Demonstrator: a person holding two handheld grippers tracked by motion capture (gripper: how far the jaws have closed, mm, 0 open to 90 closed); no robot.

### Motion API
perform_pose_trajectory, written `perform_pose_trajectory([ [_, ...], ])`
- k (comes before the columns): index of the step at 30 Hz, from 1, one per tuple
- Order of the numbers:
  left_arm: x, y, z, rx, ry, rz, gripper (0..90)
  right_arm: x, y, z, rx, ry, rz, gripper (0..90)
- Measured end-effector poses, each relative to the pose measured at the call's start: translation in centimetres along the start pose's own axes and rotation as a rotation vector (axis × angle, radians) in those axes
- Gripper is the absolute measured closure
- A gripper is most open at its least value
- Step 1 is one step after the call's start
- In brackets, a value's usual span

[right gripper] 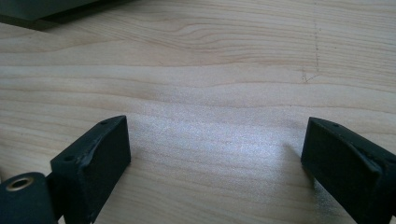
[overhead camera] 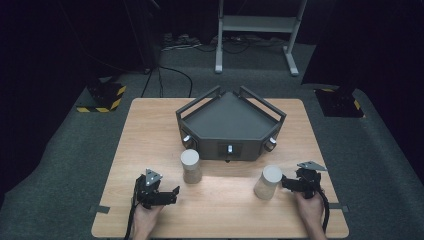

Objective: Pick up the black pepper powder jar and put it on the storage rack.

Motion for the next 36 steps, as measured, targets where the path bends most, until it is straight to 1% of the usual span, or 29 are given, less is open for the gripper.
perform_pose_trajectory([
  [2, -0.3, 0.1, -0.2, -0.004, -0.020, 0.000, 0.6, 0.0, 0.0, 0.0, 0.000, 0.000, 0.000, 7.8],
  [5, -0.7, 0.3, -0.5, -0.010, -0.037, 0.004, 0.6, 0.0, 0.0, 0.0, 0.000, 0.000, 0.000, 7.8],
  [13, -1.3, 0.5, -1.0, -0.012, -0.064, 0.001, 0.7, 0.0, 0.0, 0.0, 0.000, 0.000, 0.000, 7.8],
  [18, -2.0, 1.1, -1.5, -0.020, -0.084, 0.004, 0.7, 0.0, 0.0, 0.0, 0.000, 0.000, 0.000, 7.8],
  [22, -2.3, 1.3, -1.6, -0.019, -0.093, 0.003, 1.0, 0.0, 0.0, 0.0, 0.000, 0.000, 0.000, 7.8],
  [26, -2.7, 1.8, -1.8, -0.009, -0.100, 0.000, 1.8, 0.0, 0.0, 0.0, 0.000, 0.000, 0.000, 7.8],
  [36, -3.6, 2.9, -2.2, -0.009, -0.116, -0.009, 3.0, 0.0, 0.0, 0.0, 0.000, 0.000, 0.000, 7.8],
])
Point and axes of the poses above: each handheld gripper's, and its own axes: x roughly backward along the jaws, y roughly out of its top, z roughly to its left, the point moved 5 cm from there along -x, roughly forward along the jaws, and after that the axes turned 12 degrees about -z, right-handed, at the moved point
